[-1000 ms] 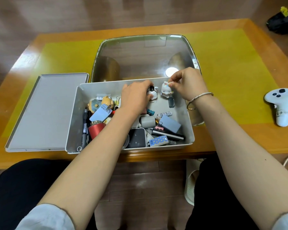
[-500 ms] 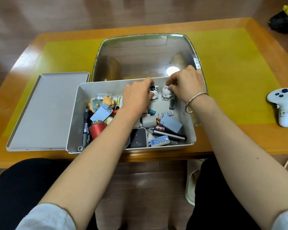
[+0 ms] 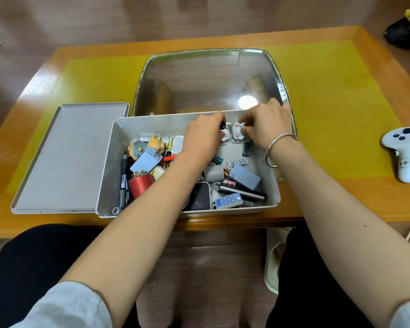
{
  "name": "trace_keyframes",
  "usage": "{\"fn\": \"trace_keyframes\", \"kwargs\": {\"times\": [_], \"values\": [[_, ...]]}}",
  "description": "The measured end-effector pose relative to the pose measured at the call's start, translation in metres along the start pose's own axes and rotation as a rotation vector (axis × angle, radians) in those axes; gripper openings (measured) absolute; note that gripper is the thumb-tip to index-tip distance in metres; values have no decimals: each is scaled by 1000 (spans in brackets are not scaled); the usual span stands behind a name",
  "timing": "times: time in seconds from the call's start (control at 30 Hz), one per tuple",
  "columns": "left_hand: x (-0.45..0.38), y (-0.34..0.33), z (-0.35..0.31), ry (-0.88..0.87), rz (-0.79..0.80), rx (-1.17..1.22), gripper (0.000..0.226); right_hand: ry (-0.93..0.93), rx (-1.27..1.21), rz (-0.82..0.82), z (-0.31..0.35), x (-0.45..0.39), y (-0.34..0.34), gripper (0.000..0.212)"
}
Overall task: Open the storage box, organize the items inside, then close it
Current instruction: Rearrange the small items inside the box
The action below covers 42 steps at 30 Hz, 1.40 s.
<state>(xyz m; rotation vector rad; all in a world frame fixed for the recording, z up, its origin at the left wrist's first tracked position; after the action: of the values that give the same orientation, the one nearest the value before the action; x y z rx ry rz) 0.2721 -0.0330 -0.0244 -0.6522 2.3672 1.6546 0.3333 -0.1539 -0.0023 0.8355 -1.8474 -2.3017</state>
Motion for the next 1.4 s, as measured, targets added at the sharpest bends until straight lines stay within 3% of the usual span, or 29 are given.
{"fn": "trace_keyframes", "kwargs": {"times": [0.7, 0.93, 1.13, 1.4], "values": [[2, 6, -6, -27, 43, -16, 28, 31, -32, 29, -4, 0, 11, 26], [15, 31, -7, -52, 14, -38, 24, 29, -283, 61, -18, 1, 25, 29], [45, 3, -30, -296, 434, -42, 39, -35, -346, 163, -27, 7, 16, 52], [51, -34, -42, -305, 599, -164, 46, -41, -406, 278, -31, 11, 10, 55]]}}
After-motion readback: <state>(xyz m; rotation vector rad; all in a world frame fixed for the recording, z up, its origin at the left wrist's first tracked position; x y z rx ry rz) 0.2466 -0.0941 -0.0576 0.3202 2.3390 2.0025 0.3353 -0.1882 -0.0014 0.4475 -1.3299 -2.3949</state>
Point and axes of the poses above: each hand's wrist, its own x-axis away from the middle knuckle, its own y-axis out of the back of the hand, z = x × y, the point moved 7 cm from there along -x, towards the middle knuckle, and after that the axes turned 12 degrees about -z, right-handed, at the moved point
